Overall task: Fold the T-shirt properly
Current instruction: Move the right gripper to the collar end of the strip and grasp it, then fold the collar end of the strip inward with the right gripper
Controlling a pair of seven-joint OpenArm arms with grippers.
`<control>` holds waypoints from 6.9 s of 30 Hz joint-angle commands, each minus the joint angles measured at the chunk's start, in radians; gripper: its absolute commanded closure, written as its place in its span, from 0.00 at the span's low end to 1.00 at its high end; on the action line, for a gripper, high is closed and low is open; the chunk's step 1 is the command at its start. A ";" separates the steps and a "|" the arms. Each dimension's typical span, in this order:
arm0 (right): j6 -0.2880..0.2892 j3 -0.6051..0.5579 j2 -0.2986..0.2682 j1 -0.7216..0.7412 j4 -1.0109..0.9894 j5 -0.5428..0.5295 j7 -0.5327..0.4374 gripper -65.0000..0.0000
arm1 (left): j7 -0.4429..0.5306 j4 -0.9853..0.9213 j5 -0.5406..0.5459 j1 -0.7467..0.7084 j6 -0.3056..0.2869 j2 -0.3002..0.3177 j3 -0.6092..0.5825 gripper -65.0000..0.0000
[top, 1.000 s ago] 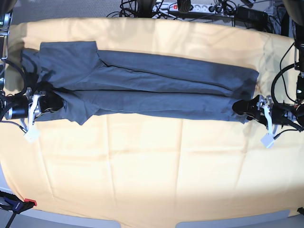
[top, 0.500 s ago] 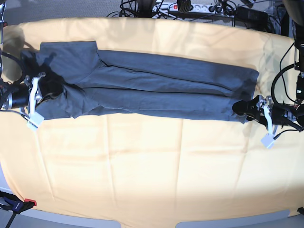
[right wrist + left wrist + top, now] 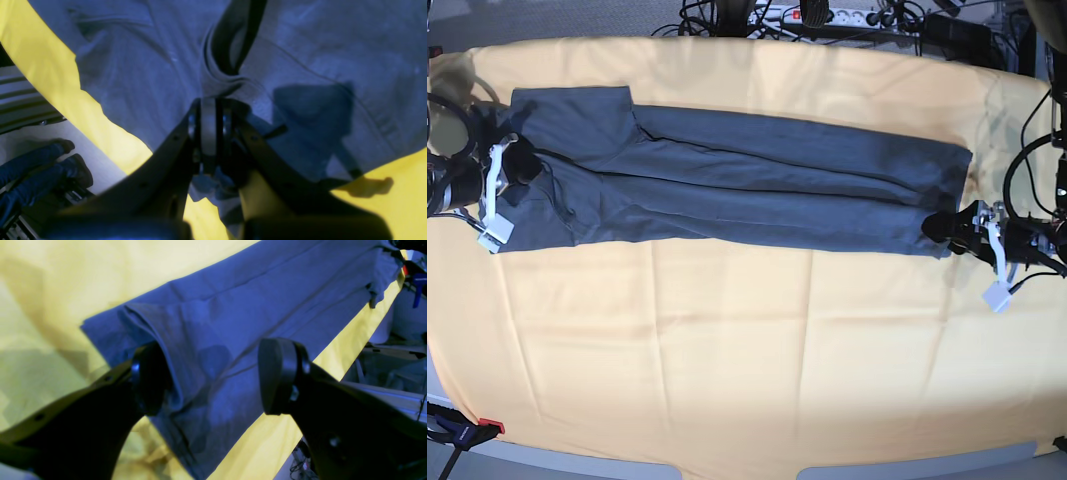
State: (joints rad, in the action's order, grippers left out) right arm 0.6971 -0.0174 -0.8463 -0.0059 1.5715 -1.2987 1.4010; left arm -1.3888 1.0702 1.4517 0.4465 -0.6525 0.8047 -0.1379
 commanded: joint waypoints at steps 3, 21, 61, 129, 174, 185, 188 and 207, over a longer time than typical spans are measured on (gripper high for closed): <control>0.001 0.011 -0.027 -0.011 0.012 -0.002 -0.005 0.85 | 0.001 0.011 0.020 0.030 -0.006 0.055 0.010 0.32; 0.001 0.114 -0.018 -0.011 0.071 0.224 -0.348 1.00 | 0.001 0.011 0.027 0.056 -0.006 0.131 0.010 0.32; 0.001 0.185 0.190 -0.019 0.065 0.283 -0.361 1.00 | -0.002 0.011 0.024 0.056 -0.006 0.129 0.010 0.32; -0.170 0.175 0.326 0.080 -0.148 0.686 -0.669 0.33 | -0.006 0.011 0.024 0.058 -0.006 0.148 0.010 0.32; -0.110 0.176 0.291 0.156 -0.194 0.623 -0.544 1.00 | -0.006 0.011 0.022 0.058 -0.006 0.148 0.010 0.32; -0.280 0.183 0.239 0.156 -0.194 0.747 -0.552 1.00 | -0.006 0.011 0.023 0.058 -0.006 0.148 0.010 0.32; -0.347 0.183 0.239 0.156 -0.194 0.792 -0.575 1.00 | -0.006 0.011 0.023 0.058 -0.006 0.148 0.010 0.32; -0.211 0.312 0.230 0.257 -0.190 0.544 -0.463 0.40 | -0.008 0.011 -0.002 0.057 0.030 0.147 0.381 0.32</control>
State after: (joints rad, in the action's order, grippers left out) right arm 0.4900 0.2878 -0.5896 0.2287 1.3659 -0.7540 0.9630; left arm -1.4075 1.0710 1.4284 0.4797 -0.6228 0.9260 0.2382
